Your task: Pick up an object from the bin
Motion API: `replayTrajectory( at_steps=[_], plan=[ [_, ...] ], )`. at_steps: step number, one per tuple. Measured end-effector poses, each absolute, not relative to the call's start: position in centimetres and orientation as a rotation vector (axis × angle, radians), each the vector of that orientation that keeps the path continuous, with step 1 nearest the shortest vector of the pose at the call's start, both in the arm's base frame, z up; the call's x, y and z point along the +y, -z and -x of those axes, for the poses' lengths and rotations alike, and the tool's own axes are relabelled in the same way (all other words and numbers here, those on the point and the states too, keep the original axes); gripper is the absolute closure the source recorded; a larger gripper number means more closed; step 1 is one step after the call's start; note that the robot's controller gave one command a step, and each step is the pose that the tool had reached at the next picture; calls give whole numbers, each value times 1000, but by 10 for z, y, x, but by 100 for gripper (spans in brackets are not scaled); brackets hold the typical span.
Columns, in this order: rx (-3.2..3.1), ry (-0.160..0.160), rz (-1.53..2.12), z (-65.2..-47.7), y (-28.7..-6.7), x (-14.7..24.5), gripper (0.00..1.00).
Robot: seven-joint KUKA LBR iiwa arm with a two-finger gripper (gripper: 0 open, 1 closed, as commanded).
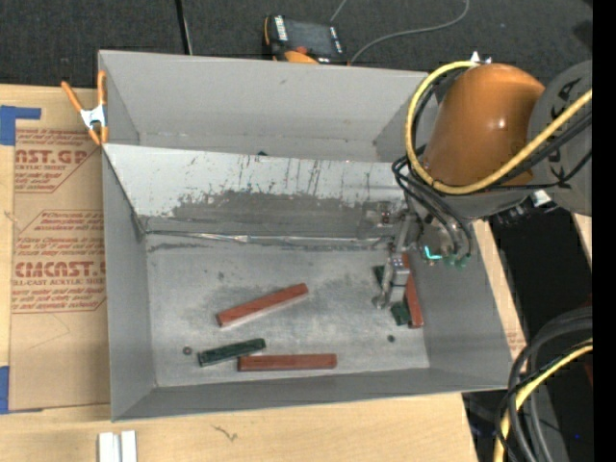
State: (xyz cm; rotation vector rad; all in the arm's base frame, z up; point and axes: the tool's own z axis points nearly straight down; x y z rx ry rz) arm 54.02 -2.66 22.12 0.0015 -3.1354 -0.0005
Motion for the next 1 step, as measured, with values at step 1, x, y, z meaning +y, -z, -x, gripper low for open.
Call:
replayTrajectory(
  at_steps=[1],
  plan=[
    [-3125, 3, -238, -490, -158, 19, 0]
  ],
)
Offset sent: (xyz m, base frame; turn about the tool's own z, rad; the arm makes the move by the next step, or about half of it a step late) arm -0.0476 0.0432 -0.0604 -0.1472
